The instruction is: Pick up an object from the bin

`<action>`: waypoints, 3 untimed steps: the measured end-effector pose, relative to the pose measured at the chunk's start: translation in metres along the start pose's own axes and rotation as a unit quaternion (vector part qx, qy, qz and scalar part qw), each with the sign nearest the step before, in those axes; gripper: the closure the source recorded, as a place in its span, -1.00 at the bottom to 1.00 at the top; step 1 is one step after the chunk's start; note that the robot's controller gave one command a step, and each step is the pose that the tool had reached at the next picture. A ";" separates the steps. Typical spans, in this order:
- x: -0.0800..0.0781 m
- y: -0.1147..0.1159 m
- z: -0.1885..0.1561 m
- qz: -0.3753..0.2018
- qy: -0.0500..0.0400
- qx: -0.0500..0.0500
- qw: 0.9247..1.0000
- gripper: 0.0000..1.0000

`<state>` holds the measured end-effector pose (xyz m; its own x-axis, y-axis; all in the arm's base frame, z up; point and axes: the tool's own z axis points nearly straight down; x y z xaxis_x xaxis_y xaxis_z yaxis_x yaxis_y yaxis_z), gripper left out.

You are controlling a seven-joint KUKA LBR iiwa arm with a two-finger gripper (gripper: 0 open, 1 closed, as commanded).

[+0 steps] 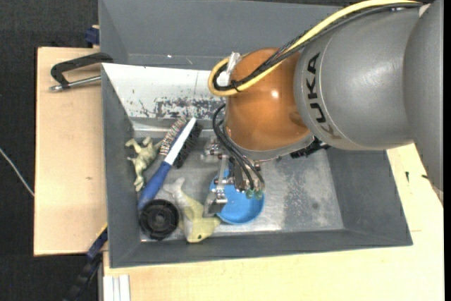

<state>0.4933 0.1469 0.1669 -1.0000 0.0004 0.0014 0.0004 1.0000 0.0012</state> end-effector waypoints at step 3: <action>-0.002 -0.028 0.054 -0.131 -0.003 0.000 0.991 1.00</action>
Offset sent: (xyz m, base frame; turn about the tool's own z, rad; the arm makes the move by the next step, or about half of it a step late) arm 0.0288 -0.0009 -0.0906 -0.2960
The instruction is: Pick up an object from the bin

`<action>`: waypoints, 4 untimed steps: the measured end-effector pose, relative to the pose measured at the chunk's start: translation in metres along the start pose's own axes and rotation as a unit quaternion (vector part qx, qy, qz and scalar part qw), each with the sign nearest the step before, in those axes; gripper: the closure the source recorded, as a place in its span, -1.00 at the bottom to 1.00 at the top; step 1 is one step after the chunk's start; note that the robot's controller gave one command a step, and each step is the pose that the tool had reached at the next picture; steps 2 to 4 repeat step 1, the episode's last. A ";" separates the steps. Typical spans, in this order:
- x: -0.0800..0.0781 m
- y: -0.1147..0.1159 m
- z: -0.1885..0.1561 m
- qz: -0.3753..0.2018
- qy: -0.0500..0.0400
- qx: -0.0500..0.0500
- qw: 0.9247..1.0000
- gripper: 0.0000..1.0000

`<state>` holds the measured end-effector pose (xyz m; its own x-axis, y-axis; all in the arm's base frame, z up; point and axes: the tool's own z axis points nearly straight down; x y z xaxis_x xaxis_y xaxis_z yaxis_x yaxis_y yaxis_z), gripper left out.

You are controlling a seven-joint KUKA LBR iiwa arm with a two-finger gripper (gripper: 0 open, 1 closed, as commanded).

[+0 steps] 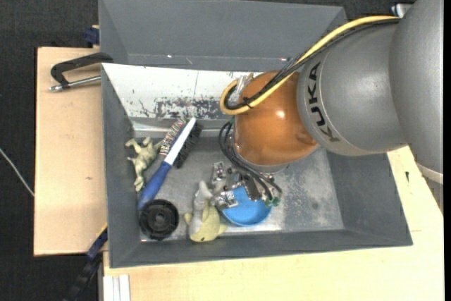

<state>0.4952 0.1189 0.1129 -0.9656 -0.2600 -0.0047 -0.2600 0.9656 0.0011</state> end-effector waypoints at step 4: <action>-0.037 -0.073 -0.187 -0.014 -0.006 0.002 1.000 1.00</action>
Offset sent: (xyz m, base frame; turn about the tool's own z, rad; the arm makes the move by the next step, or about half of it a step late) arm 0.0501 -0.0602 0.1813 -0.0308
